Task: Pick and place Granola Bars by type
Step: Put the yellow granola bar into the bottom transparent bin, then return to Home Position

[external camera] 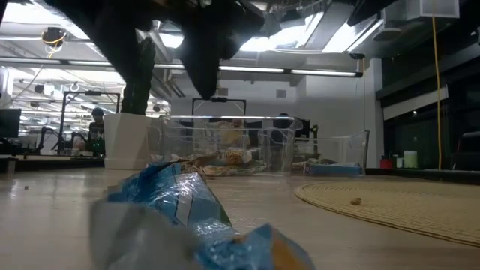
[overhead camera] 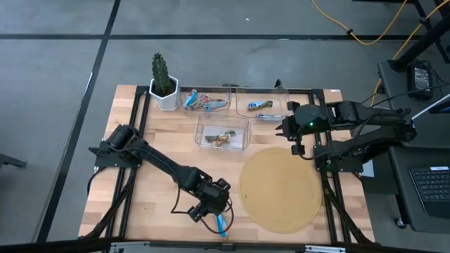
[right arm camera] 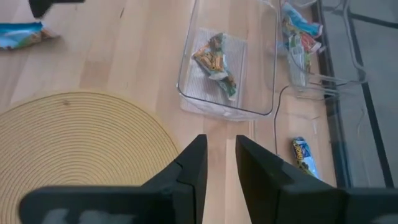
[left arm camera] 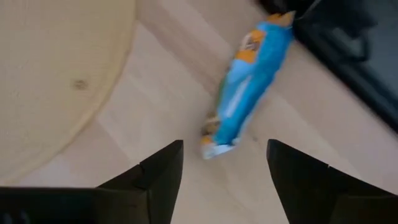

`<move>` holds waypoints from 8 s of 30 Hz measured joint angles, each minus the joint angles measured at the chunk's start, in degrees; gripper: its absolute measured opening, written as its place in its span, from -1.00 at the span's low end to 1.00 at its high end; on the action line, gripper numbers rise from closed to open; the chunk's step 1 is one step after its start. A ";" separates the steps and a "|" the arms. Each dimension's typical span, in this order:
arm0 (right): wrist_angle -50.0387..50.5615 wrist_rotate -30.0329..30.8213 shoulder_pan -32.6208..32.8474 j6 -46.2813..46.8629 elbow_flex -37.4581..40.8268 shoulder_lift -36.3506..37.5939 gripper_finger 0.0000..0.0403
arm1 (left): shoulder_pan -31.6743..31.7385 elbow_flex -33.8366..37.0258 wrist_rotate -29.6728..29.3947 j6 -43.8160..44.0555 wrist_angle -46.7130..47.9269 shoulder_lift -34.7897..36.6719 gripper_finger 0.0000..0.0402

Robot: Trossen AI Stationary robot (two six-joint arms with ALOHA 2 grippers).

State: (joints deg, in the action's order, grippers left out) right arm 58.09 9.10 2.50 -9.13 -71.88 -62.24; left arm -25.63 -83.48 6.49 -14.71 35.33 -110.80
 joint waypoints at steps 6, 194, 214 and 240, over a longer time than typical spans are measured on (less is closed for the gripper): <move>-0.01 0.00 -0.02 0.02 0.00 1.37 -0.57 | 0.34 2.58 -1.72 -1.48 -1.95 -0.02 0.10; -61.44 4.59 -3.43 19.24 71.47 61.64 -0.99 | 33.87 82.99 -2.61 39.49 -36.81 108.31 -0.98; -59.89 -8.54 -3.48 13.99 71.49 61.50 -0.98 | 33.16 82.90 -1.87 36.45 -36.79 105.72 -0.97; -59.61 -10.27 -3.43 10.14 71.49 61.24 -0.96 | 33.16 82.90 -1.89 36.47 -36.79 105.72 -0.96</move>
State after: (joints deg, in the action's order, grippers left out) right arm -1.52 -1.17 -0.93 1.02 -0.38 -0.99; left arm 7.53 -0.58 4.60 21.76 -1.45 -5.08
